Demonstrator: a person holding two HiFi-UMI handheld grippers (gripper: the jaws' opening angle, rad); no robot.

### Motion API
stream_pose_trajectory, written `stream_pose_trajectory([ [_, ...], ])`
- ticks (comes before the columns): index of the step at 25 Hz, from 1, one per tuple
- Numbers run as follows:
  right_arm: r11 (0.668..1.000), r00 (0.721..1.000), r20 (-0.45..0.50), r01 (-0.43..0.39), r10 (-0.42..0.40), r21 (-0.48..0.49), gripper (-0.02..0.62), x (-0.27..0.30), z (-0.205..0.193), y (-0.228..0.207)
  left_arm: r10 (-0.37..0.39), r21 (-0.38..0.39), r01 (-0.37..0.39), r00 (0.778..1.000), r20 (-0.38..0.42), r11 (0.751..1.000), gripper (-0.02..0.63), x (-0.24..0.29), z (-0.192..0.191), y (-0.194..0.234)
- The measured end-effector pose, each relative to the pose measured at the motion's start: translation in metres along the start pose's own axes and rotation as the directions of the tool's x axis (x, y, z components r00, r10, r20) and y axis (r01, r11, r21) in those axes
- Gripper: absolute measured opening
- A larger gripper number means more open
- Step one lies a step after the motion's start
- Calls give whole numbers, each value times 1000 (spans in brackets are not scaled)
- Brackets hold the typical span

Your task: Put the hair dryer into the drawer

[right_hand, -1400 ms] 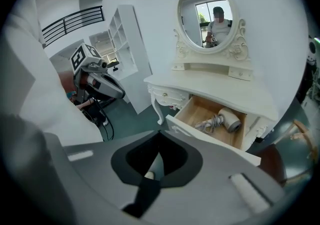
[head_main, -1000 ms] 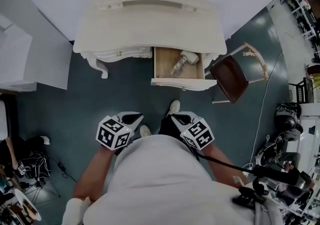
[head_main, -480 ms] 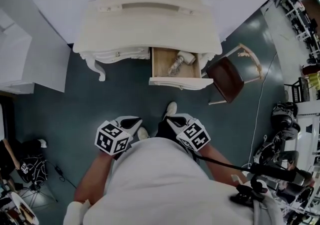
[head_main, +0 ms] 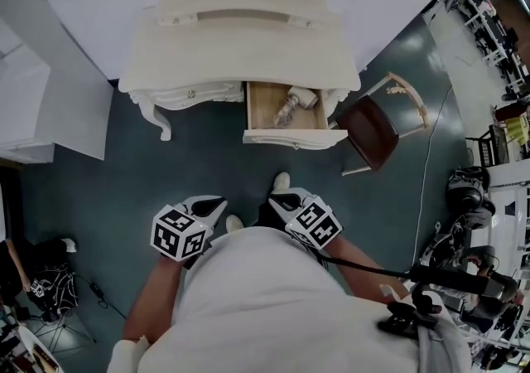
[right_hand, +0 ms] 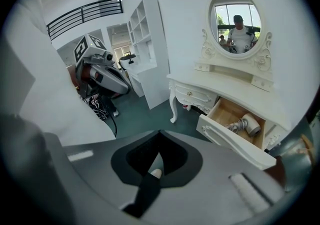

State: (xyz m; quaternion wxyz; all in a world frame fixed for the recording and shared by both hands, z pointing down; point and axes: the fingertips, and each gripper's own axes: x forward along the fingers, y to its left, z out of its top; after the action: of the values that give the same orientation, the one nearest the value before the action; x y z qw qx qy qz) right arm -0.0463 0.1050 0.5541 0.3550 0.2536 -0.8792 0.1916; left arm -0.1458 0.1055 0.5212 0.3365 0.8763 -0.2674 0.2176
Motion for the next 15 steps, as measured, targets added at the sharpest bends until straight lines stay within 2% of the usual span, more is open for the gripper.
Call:
stream_pose_trajectory([
  [15,999,1000,15,1,0,-32,-2,0,3,13,8,5,-8,1000,-18,1000,3,-9,-16,-5],
])
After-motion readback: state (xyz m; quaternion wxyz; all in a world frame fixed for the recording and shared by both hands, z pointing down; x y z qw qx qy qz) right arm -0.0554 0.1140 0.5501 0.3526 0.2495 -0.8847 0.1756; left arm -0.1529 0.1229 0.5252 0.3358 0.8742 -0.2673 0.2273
